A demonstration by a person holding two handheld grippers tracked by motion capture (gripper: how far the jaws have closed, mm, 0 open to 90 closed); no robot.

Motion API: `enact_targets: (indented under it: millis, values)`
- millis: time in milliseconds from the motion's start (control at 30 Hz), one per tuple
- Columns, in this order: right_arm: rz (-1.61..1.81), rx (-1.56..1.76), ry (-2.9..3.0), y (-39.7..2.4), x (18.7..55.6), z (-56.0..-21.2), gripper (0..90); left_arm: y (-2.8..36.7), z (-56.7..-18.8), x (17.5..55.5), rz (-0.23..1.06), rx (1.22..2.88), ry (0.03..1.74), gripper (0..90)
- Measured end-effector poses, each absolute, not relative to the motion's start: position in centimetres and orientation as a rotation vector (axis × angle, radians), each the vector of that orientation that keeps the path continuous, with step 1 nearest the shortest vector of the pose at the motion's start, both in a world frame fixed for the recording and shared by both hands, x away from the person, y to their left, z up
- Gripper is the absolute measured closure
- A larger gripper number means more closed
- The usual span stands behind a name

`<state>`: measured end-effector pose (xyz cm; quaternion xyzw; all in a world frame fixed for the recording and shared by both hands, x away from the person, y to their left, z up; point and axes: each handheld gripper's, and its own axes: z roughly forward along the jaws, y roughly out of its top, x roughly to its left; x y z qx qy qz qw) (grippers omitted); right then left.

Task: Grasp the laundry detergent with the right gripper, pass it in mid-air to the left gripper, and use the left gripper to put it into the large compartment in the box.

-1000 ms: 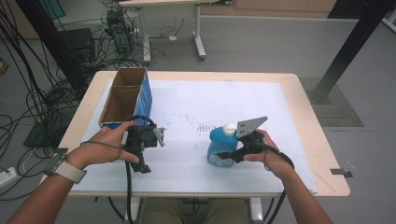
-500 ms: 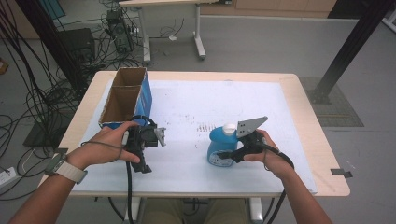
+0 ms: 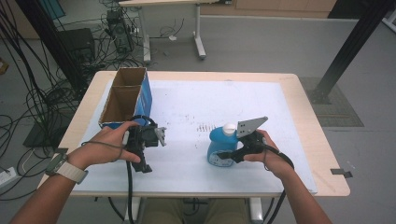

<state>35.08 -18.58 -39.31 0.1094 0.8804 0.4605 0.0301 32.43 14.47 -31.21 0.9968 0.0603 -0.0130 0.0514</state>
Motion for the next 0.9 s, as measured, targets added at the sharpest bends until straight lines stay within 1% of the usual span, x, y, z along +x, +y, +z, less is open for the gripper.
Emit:
enact_targets:
  millis: [67, 900]
  values:
    - [1.418, 0.337, 2.716, -18.58, 35.10, -39.30, 42.5, 14.45, -31.19, 32.42, -0.041, 3.031, 0.181, 16.2]
    - [1.428, 0.340, 2.715, -18.60, 35.13, -39.38, 42.3, 14.32, -31.23, 32.53, -0.027, 3.030, 0.180, 12.6]
